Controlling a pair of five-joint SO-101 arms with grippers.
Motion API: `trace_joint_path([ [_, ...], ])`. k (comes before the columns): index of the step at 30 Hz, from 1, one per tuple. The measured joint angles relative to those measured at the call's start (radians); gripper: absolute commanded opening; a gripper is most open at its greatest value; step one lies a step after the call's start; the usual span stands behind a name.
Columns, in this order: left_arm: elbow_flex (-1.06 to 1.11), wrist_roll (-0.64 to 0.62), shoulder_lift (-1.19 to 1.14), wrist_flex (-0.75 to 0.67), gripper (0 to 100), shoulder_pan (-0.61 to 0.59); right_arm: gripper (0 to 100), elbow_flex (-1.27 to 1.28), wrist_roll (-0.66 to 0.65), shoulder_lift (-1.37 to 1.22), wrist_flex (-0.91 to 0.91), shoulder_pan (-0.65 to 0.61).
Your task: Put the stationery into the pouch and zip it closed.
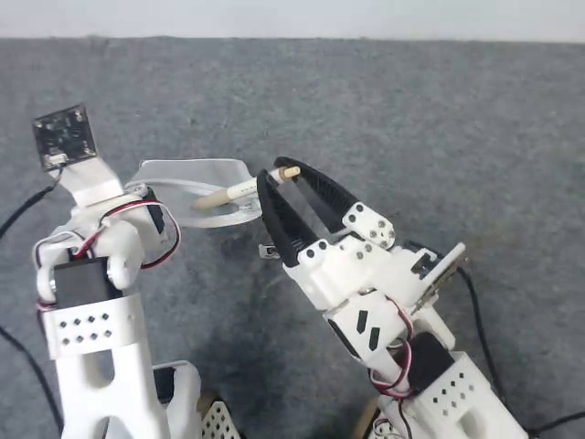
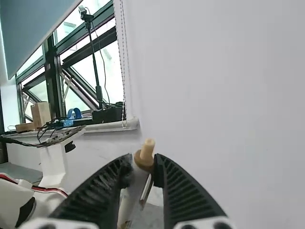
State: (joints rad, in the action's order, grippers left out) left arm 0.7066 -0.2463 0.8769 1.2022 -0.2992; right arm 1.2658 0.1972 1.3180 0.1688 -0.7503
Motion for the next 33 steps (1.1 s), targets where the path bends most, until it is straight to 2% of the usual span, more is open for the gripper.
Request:
trace_joint_path([
  [11, 0.0, 0.0, 0.0, -0.015, 1, 0.0, 0.6, 0.069, -0.002, -0.026, 0.127, 0.0],
  [20, 0.0, 0.0, 0.0, -0.015, 1, 0.002, 0.6, 0.069, -0.003, -0.265, 0.37, 0.0],
  [28, 0.0, 0.0, 0.0, -0.015, 1, 0.002, 0.6, 0.069, -0.006, -0.433, 0.428, -0.015],
  [30, 0.0, 0.0, 0.0, -0.015, 1, 0.002, 0.6, 0.069, -0.048, -0.462, 0.428, -0.046],
  [33, 0.0, 0.0, 0.0, -0.015, 1, 0.002, 0.6, 0.069, -0.183, -0.503, 0.428, -0.103],
])
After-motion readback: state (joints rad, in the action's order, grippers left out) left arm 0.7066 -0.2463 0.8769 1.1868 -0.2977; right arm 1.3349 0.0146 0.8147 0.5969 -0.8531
